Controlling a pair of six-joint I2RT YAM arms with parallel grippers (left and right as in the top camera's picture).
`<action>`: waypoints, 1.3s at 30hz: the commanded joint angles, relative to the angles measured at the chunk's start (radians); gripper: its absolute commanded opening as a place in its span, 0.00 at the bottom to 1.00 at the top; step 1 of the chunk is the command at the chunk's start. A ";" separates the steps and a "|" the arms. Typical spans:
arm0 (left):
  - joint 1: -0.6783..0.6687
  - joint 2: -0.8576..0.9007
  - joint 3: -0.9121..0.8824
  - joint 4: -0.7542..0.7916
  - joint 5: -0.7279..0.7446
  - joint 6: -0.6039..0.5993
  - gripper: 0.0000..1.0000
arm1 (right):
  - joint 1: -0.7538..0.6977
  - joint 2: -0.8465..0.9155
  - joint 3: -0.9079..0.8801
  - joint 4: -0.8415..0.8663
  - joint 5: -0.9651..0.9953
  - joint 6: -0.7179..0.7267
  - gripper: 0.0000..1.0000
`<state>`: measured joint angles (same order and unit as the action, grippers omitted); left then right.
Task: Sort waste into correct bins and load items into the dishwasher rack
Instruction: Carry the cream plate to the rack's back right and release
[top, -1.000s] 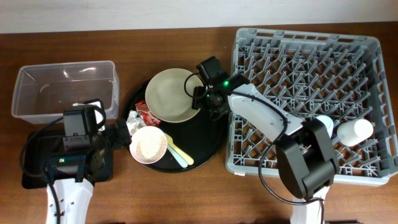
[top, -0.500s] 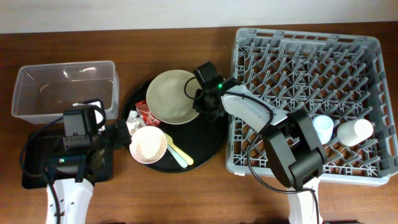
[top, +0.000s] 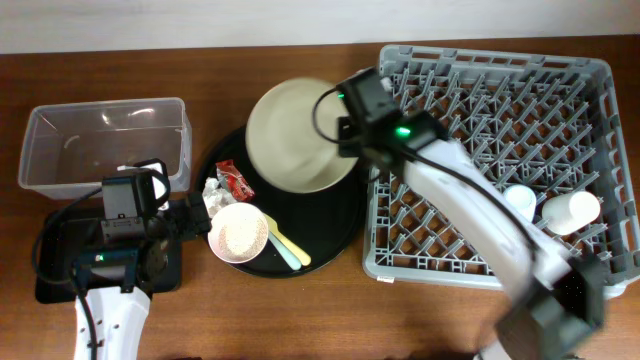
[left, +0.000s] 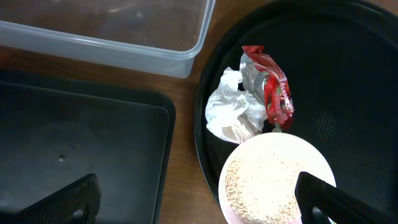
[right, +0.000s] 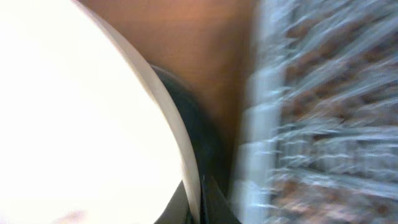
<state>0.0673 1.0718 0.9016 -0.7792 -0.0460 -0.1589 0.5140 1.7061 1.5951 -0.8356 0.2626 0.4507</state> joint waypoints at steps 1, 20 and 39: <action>-0.001 0.000 0.025 -0.001 -0.011 -0.012 0.99 | -0.022 -0.123 0.031 -0.043 0.597 -0.111 0.04; -0.001 0.000 0.025 0.000 -0.011 -0.012 0.99 | -0.585 0.029 0.031 0.284 1.218 -0.629 0.04; -0.001 0.000 0.025 0.000 -0.011 -0.012 1.00 | -0.710 0.245 0.031 0.570 1.049 -0.946 0.05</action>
<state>0.0673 1.0718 0.9031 -0.7818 -0.0460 -0.1589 -0.2001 1.9263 1.6135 -0.2970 1.3251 -0.4206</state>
